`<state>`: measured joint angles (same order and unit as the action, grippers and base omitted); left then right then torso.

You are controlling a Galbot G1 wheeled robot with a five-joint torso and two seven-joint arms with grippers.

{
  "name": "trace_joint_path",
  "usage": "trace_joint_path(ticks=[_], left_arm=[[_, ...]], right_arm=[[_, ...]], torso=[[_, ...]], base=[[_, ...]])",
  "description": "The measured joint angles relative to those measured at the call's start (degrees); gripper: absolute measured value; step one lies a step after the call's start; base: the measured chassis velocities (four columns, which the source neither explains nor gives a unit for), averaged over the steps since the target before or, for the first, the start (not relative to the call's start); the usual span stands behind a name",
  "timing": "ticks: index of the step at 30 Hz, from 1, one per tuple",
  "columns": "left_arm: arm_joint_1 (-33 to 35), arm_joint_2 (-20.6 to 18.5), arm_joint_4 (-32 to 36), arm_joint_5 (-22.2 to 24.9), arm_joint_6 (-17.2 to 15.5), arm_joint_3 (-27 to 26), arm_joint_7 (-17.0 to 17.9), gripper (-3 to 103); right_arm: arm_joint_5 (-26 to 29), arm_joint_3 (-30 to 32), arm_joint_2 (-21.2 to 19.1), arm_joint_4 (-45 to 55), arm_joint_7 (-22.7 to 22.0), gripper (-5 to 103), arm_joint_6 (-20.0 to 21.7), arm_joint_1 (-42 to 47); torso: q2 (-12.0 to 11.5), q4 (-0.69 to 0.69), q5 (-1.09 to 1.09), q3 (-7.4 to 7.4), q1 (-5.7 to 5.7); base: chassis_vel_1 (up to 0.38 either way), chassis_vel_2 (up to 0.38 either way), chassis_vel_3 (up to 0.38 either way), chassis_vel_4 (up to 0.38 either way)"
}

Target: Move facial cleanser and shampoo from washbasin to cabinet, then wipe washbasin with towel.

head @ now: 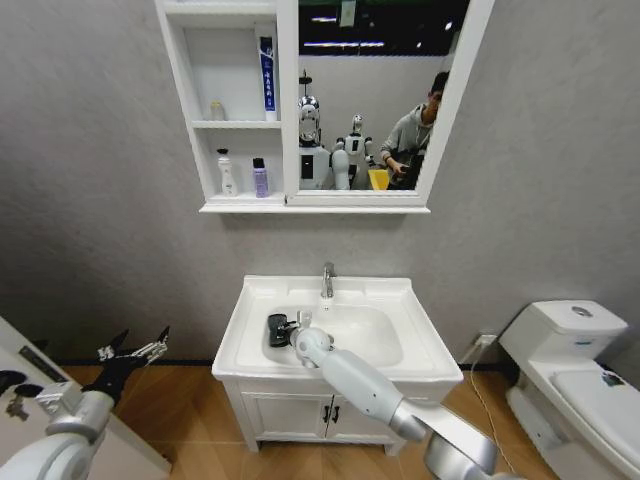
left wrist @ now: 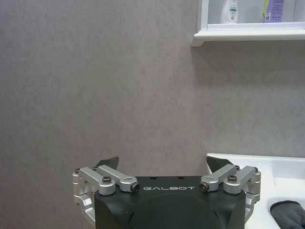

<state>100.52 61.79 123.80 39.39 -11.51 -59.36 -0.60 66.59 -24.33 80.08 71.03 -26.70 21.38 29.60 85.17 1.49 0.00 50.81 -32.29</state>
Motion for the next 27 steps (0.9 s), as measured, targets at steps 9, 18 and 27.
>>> trace_joint_path(ticks=[9,18,27], left_arm=[[0.00,0.00,0.00,0.00,0.00,0.00,0.00,100],[0.00,0.00,0.00,0.00,0.00,0.00,0.00,100],[0.00,0.00,0.00,0.00,0.00,0.00,0.00,100]], right_arm=[[-7.47,-0.61,-5.02,-2.20,-0.81,1,2.03,2.22],[-8.22,0.55,-12.41,2.19,-5.59,1,5.57,2.96],[-7.87,3.36,-22.55,8.44,-9.64,1,7.30,5.08]], torso=[[0.00,0.03,0.01,0.00,0.01],[0.01,0.01,0.02,0.00,0.02],[0.01,0.03,0.01,0.00,0.01]], base=[[0.000,0.000,0.000,0.000],[0.000,0.000,0.000,0.000],[0.000,0.000,0.000,0.000]])
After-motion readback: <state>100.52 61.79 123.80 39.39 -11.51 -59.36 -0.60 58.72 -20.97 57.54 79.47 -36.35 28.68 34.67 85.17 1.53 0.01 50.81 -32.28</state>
